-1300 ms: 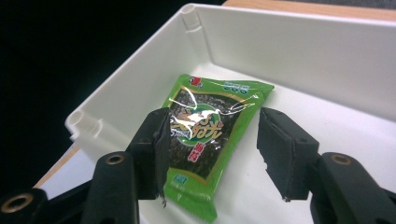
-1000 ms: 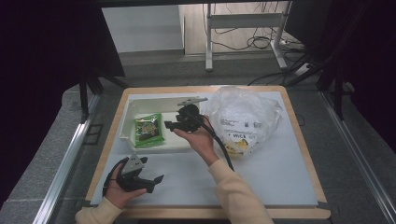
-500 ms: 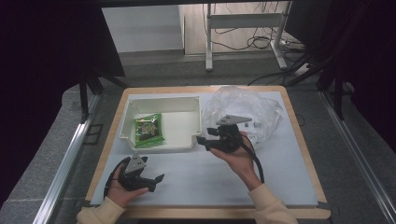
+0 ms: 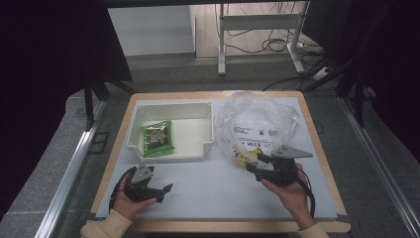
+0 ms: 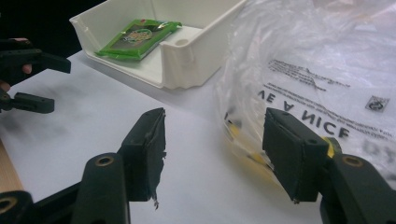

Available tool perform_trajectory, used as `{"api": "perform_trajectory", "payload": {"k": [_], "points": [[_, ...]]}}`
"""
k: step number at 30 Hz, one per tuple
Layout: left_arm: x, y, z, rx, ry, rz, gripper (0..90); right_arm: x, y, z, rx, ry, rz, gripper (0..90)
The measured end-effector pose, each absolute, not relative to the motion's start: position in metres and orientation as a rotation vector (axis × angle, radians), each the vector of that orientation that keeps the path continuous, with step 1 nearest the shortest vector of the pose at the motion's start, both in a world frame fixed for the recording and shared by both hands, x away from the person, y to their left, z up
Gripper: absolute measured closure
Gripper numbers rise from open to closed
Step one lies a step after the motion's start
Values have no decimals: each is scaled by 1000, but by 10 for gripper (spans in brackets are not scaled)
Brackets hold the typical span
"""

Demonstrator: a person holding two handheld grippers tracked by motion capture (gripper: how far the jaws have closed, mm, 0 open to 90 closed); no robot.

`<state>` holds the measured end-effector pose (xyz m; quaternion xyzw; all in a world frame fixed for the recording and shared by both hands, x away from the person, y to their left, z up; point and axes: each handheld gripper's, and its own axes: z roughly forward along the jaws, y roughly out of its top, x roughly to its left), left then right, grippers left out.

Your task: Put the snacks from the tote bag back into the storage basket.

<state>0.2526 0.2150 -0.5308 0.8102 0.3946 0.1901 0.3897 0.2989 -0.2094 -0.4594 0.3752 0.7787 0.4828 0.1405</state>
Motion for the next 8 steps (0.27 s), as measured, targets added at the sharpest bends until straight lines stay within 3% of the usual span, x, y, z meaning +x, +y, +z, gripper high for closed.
{"api": "perform_trajectory", "payload": {"k": [8], "points": [[253,217,-530,2050,1002,472,82,299,-204,-463,1087,2256,1385,374]]}}
